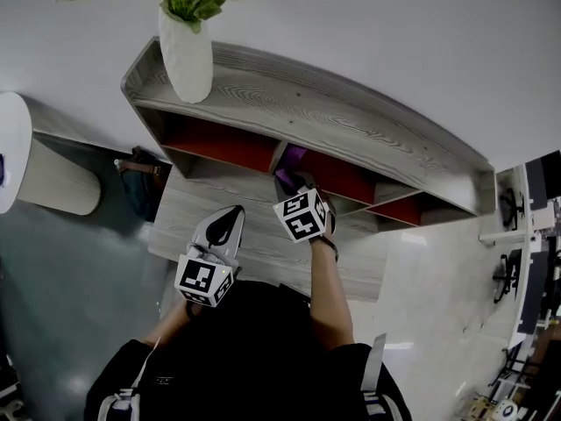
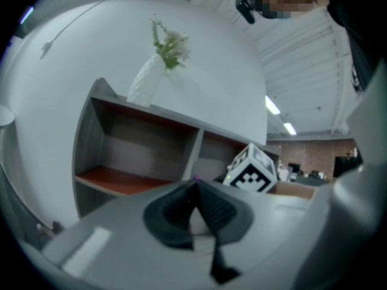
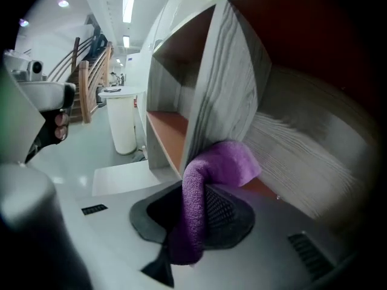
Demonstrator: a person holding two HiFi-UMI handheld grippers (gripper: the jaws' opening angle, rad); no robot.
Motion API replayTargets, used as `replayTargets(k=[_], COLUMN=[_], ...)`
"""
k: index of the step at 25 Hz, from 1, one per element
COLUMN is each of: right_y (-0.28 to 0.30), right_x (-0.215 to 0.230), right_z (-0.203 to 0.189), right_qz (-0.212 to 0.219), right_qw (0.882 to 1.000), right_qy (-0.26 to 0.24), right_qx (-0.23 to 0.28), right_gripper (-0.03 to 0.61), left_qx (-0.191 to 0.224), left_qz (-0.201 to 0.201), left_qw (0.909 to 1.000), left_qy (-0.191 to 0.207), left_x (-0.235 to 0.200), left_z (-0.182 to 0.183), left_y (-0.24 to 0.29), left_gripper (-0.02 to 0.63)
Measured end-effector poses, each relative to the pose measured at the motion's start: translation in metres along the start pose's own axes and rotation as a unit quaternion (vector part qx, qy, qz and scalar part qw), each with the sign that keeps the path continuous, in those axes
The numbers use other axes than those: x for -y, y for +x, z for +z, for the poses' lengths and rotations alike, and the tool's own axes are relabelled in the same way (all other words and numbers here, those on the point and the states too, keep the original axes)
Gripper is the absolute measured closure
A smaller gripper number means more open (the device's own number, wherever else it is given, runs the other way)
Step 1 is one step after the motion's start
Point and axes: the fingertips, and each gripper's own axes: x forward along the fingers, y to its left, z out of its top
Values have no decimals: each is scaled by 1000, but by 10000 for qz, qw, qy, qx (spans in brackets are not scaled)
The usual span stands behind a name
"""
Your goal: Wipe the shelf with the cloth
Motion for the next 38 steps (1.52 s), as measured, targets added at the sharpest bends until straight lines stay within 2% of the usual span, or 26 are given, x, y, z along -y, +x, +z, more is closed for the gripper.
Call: replayTargets(k=[3, 6, 10, 14, 17, 20, 26, 29, 34, 36, 38], right_y=[-4, -3, -7, -17, -29, -44, -95, -117, -148, -152, -154], right_x=[-26, -61, -101, -117, -114, -98, -54, -37, -17, -18, -21], right_z=[-17, -54, -92, -102, -94, -74, -26, -15, -14, -16, -17], right_qz=[239, 461, 767, 812, 718, 581, 48, -323, -1049, -1136, -1191], right_qw=[9995, 9975, 9946, 9937, 9929, 9892, 9732, 9597, 9256, 9181, 9158], right_qy=[-98, -149, 283, 562, 928, 1303, 1840, 2063, 2653, 2786, 2810], right_qx=[-200, -507, -646, -534, -208, 324, 1380, 1882, 2488, 2580, 2611], right_gripper=[502, 502, 502, 503, 502, 502, 502, 502, 502, 502, 502], left_qx=[-1, -23, -76, -98, -104, -23, 159, 257, 296, 286, 285], left_qz=[-74, -138, -163, -148, -182, -173, -268, -372, -497, -501, -510], left_qw=[10000, 9999, 9998, 9998, 9998, 9996, 9994, 9989, 9981, 9982, 9981], left_qy=[0, -5, -3, -30, 30, 221, 165, 133, 189, 167, 183], left_x=[5, 11, 11, 10, 12, 12, 14, 22, 30, 31, 32], left_z=[0, -2, -4, -7, -5, 2, 19, 25, 28, 26, 27], left_y=[6, 10, 12, 14, 14, 13, 10, 9, 12, 12, 12], left_gripper=[609, 609, 609, 609, 609, 609, 609, 609, 609, 609, 609])
